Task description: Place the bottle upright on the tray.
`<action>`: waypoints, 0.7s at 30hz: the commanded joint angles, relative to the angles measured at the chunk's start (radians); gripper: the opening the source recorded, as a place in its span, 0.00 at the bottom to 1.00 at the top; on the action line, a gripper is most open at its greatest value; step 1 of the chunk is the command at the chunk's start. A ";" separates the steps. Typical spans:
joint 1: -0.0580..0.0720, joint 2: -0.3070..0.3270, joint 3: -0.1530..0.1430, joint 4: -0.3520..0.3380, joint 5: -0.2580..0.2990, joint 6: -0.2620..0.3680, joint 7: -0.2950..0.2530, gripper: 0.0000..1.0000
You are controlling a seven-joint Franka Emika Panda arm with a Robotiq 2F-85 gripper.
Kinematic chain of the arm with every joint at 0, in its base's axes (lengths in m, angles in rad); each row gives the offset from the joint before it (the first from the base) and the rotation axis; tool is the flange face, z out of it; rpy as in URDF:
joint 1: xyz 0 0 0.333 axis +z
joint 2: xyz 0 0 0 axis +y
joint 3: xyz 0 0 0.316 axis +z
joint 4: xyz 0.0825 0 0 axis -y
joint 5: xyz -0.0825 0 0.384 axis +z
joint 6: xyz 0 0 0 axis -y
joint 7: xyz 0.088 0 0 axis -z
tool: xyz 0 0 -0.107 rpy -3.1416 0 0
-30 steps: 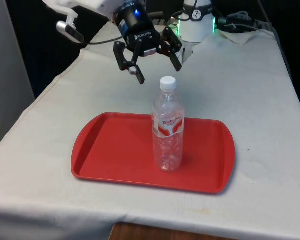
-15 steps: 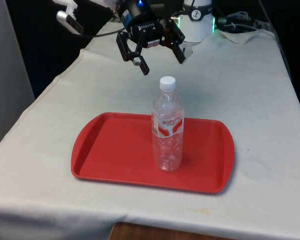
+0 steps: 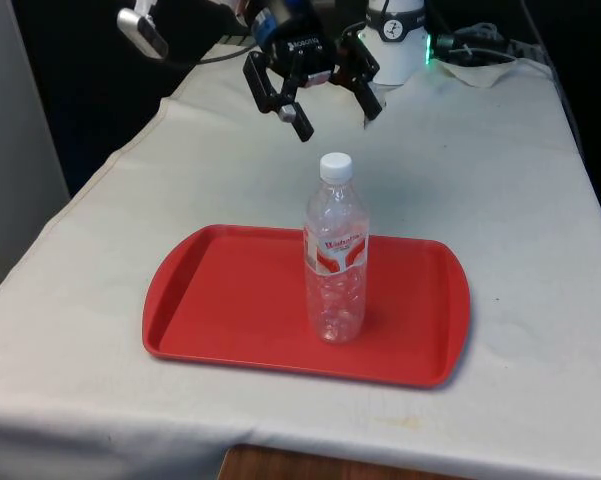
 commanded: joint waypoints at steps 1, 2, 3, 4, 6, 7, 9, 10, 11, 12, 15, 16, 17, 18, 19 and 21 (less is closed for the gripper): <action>0.008 -0.008 -0.001 -0.007 -0.012 0.017 0.001 1.00; 0.009 -0.010 -0.001 -0.007 -0.016 0.017 0.000 1.00; 0.009 -0.011 0.000 -0.007 -0.020 0.017 -0.001 1.00; 0.010 -0.012 0.001 -0.008 -0.023 0.017 -0.003 1.00; 0.012 -0.017 0.003 -0.008 -0.034 0.018 -0.006 1.00; 0.013 -0.018 0.003 -0.008 -0.039 0.018 -0.006 1.00; 0.014 -0.022 0.004 -0.008 -0.050 0.018 -0.006 1.00; 0.006 -0.013 0.006 0.000 -0.036 0.002 -0.009 1.00; 0.014 -0.027 0.004 -0.008 -0.060 0.018 -0.006 1.00; 0.014 -0.027 0.004 -0.008 -0.060 0.018 -0.006 1.00; 0.017 -0.037 0.005 -0.009 -0.081 0.018 -0.004 1.00; 0.017 -0.040 0.005 -0.010 -0.087 0.018 -0.004 1.00; 0.018 -0.043 0.005 -0.010 -0.093 0.018 -0.003 1.00; 0.010 -0.034 0.007 -0.001 -0.079 0.002 -0.009 1.00; 0.019 -0.045 0.005 -0.011 -0.098 0.018 -0.002 1.00; 0.021 -0.054 0.005 -0.012 -0.114 0.019 -0.002 1.00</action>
